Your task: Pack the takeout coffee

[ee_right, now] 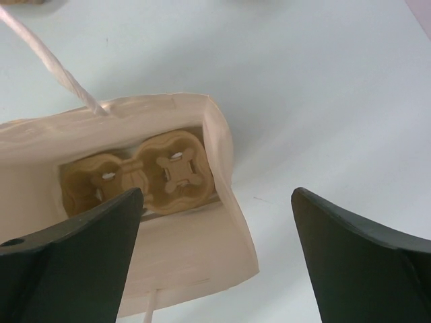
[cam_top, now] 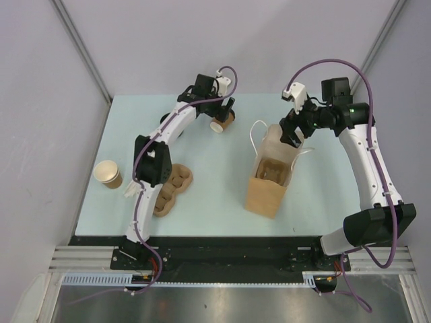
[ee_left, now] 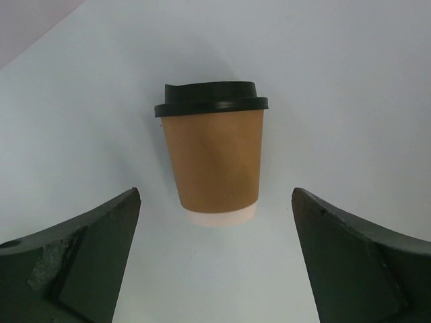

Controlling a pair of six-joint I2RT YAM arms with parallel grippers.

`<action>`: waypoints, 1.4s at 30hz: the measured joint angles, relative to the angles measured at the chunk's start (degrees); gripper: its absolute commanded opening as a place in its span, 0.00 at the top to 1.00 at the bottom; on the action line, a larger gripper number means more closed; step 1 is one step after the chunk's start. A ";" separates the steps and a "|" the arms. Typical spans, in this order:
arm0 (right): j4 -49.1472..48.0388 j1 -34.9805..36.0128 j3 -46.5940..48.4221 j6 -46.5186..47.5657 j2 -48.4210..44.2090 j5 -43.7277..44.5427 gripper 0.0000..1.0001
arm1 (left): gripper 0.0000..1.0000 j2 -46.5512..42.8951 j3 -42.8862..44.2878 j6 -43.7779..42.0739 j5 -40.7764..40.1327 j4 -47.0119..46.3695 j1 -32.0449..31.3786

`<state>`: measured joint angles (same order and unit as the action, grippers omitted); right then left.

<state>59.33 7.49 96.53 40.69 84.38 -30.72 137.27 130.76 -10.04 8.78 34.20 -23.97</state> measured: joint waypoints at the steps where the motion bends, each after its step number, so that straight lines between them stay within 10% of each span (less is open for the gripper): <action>1: -0.04 0.00 0.15 -0.24 0.00 -0.02 0.00 | 0.01 0.42 0.02 -0.02 0.00 -0.35 0.04; 17: -0.76 -0.07 3.80 -4.92 -0.61 -0.68 0.00 | 0.00 8.31 1.97 0.11 0.87 -2.36 0.15; 31: -0.59 -0.11 8.17 -6.69 -0.74 -0.66 0.00 | 0.31 10.58 3.15 0.74 0.44 -2.97 0.22; 42: -0.96 -0.11 12.63 -10.23 -1.31 -0.15 0.00 | 0.34 -9.16 -8.11 2.60 3.96 -7.19 0.90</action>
<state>58.37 7.38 109.16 30.46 83.07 -30.87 128.11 122.65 -7.44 12.73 27.00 -23.07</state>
